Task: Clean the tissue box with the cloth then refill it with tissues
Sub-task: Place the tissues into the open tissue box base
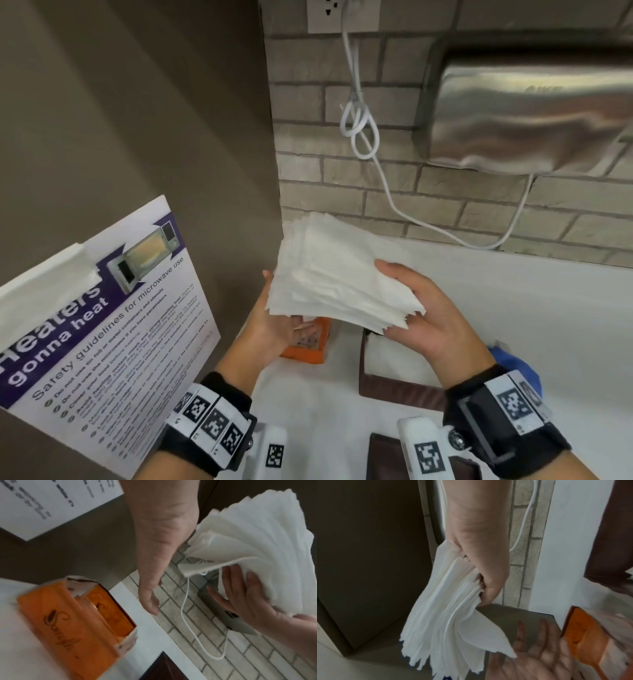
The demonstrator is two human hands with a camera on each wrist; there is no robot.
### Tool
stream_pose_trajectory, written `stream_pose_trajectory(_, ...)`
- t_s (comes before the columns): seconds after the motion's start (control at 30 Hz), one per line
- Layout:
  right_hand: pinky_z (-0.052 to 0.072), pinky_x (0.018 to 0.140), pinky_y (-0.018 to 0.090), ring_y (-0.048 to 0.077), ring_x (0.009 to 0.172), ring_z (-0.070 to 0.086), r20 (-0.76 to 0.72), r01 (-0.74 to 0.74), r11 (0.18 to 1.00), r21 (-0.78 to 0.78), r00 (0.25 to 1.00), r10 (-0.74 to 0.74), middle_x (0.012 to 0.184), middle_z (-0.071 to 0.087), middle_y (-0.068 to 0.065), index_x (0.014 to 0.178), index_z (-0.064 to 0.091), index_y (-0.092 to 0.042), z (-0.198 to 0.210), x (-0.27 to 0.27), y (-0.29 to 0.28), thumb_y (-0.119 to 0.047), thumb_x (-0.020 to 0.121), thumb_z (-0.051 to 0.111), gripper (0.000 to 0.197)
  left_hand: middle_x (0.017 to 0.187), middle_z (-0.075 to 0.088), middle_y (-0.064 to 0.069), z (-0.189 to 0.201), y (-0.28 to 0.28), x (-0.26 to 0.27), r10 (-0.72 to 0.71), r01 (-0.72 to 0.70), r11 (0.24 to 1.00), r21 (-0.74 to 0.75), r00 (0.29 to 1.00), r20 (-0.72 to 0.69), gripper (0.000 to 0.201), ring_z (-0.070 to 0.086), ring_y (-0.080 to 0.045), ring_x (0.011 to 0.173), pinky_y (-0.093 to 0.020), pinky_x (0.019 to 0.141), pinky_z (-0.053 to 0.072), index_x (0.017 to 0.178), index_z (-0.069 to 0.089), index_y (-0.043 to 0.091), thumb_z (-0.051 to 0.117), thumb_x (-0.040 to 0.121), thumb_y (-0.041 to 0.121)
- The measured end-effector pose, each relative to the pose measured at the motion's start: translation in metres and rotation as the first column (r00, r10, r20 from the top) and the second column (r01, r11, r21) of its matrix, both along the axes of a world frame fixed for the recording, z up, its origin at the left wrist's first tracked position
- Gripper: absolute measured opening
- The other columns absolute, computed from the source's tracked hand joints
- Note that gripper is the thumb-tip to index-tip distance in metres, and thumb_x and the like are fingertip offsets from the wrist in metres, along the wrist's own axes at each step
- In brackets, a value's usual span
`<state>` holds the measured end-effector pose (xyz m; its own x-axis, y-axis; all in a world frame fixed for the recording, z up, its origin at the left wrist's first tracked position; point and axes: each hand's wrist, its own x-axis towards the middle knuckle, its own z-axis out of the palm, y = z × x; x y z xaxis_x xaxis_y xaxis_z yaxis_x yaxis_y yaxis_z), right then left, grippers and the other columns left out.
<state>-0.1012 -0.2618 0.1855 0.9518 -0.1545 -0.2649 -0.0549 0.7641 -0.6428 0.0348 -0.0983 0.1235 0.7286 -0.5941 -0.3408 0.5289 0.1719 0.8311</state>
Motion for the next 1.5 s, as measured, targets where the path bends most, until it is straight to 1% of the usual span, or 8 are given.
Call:
stream_pose_trajectory(0.13,0.059,0.068,0.024,0.013,0.081,0.074,-0.045,0.033,0.998,-0.055,0.998,-0.036,0.088,0.077,-0.003,0.098,0.071,-0.016,0.003,-0.015,-0.012,-0.012,0.09,0.057,0.017,0.12,0.068,-0.014,0.006,-0.01,-0.016,-0.149,0.133,0.98,-0.148,0.983,-0.104,0.065,0.066,-0.038,0.104,-0.059,0.099,0.043,0.119,0.064,0.019,0.02,0.096,0.061)
stream_pose_trajectory(0.27,0.058,0.085,0.042,0.029,0.098,0.069,-0.126,0.021,0.995,-0.099,0.991,-0.034,0.109,0.071,0.012,0.099,0.073,-0.01,-0.014,-0.027,-0.024,-0.018,0.082,0.066,0.02,0.131,0.061,-0.015,0.015,-0.017,-0.027,-0.178,0.136,0.965,-0.225,0.968,-0.175,0.078,0.056,-0.035,0.122,-0.049,0.099,0.045,0.13,0.057,0.016,0.018,0.09,0.07)
stream_pose_trajectory(0.4,0.055,0.089,0.042,0.03,0.115,0.062,-0.18,0.078,0.973,-0.219,0.977,-0.119,0.122,0.067,0.013,0.123,0.064,-0.007,-0.025,-0.038,-0.034,-0.02,0.085,0.067,0.04,0.125,0.065,-0.003,0.016,-0.032,-0.038,-0.121,0.116,0.99,-0.084,0.991,-0.054,0.061,0.064,-0.023,0.112,-0.038,0.08,0.055,0.132,0.048,0.026,0.031,0.09,0.065)
stream_pose_trajectory(0.7,0.057,0.074,0.03,0.022,0.105,0.066,-0.211,0.222,0.811,-0.542,0.898,-0.387,0.123,0.064,0.004,0.136,0.041,-0.019,-0.043,-0.04,-0.046,-0.039,0.076,0.075,0.071,0.118,0.057,-0.007,-0.01,-0.069,-0.068,0.042,-0.069,0.994,0.083,0.956,0.291,0.048,0.062,-0.024,0.105,-0.046,0.086,0.055,0.109,0.034,0.043,0.069,0.077,0.049)
stream_pose_trajectory(1.0,0.056,0.084,0.037,0.021,0.104,0.064,-0.284,0.124,0.783,-0.609,0.888,-0.362,0.128,0.056,0.005,0.14,0.023,-0.034,-0.043,-0.052,-0.066,-0.034,0.091,0.061,0.062,0.109,0.053,-0.002,-0.015,-0.084,-0.072,0.049,-0.121,0.984,0.131,0.889,0.456,0.036,0.06,-0.022,0.102,-0.046,0.093,0.051,0.109,0.027,0.036,0.056,0.094,0.023)
stream_pose_trajectory(1.13,0.05,0.063,0.026,0.022,0.075,0.061,-0.202,0.081,0.545,-0.835,0.875,-0.44,0.085,0.062,0.009,0.128,0.02,-0.03,-0.046,-0.061,-0.065,-0.019,0.097,0.048,0.042,0.099,0.05,0.001,-0.021,-0.092,-0.077,-0.02,-0.155,0.957,0.246,0.808,0.589,0.027,0.054,-0.006,0.08,-0.01,0.071,0.048,0.111,0.024,0.028,0.047,0.098,0.022)
stream_pose_trajectory(1.23,0.034,0.043,0.021,0.016,0.049,0.04,-0.141,0.024,0.358,-0.933,0.892,-0.428,0.058,0.039,0.004,0.114,0.026,-0.029,-0.056,-0.068,-0.063,-0.012,0.1,0.037,0.025,0.09,0.046,0.003,-0.032,-0.095,-0.083,-0.045,-0.214,0.933,0.288,0.727,0.685,0.016,0.045,-0.003,0.067,-0.008,0.058,0.041,0.106,0.034,0.019,0.046,0.098,0.013)
stream_pose_trajectory(1.5,0.034,0.046,0.018,0.013,0.052,0.04,-0.335,-0.288,0.198,-0.937,0.899,-0.281,0.064,0.039,0.0,0.132,0.034,-0.024,-0.083,-0.067,-0.065,-0.016,0.098,0.044,0.036,0.082,0.044,0.013,-0.05,-0.1,-0.092,-0.329,-0.096,0.841,0.533,0.692,0.643,0.022,0.039,0.004,0.064,-0.003,0.054,0.039,0.121,0.043,0.015,0.042,0.1,0.016)
